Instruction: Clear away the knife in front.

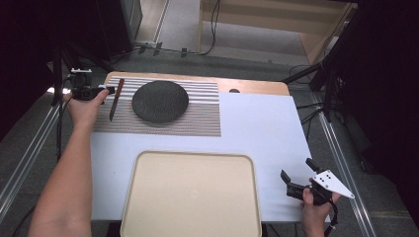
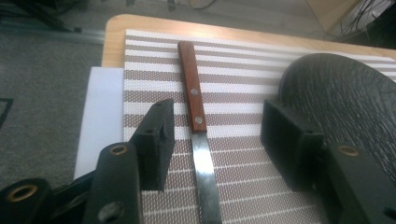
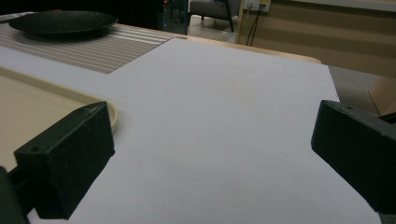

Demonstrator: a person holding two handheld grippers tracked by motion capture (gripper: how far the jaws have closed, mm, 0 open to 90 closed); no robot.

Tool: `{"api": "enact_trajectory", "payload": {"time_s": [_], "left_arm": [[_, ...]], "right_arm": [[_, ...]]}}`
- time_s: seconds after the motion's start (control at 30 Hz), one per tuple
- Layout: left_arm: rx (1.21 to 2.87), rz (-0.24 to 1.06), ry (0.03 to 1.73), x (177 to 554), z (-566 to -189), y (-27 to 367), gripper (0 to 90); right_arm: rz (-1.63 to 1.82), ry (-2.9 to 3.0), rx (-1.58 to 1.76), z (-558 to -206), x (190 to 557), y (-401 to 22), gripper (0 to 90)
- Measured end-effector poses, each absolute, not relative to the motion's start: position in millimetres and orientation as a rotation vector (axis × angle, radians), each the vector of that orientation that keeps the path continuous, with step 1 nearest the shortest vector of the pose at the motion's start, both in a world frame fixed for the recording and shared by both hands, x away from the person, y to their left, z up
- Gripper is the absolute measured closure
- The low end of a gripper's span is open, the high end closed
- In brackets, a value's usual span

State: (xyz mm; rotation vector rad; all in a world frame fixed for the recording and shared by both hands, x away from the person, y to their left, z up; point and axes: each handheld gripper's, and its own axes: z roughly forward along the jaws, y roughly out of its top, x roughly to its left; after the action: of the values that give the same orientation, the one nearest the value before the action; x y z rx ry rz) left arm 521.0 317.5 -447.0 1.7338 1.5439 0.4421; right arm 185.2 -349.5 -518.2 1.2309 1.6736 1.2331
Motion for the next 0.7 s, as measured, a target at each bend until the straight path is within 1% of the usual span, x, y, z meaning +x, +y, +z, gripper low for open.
{"api": "enact_trajectory", "payload": {"time_s": [0.03,0.07,0.2,0.27,0.37,0.57,0.7], "left_arm": [[1.744,0.436,1.548,524,-448,316,45.5],[1.763,0.433,1.56,530,-449,314,48.8],[1.808,0.425,1.598,541,-453,308,52.5],[1.825,0.419,1.605,543,-453,307,52.5],[1.854,0.403,1.634,551,-455,304,56.2],[1.881,0.39,1.658,559,-459,297,61.7],[1.89,0.409,1.671,563,-463,294,64.3]], "right_arm": [[1.233,1.674,1.231,-518,185,-349,0.0],[1.228,1.676,1.225,-518,186,-349,0.0],[1.222,1.678,1.226,-518,186,-348,0.0],[1.219,1.68,1.225,-518,186,-348,0.0],[1.215,1.683,1.223,-519,186,-348,0.0],[1.208,1.685,1.22,-519,187,-347,0.0],[1.206,1.686,1.22,-519,187,-347,0.0]]}}
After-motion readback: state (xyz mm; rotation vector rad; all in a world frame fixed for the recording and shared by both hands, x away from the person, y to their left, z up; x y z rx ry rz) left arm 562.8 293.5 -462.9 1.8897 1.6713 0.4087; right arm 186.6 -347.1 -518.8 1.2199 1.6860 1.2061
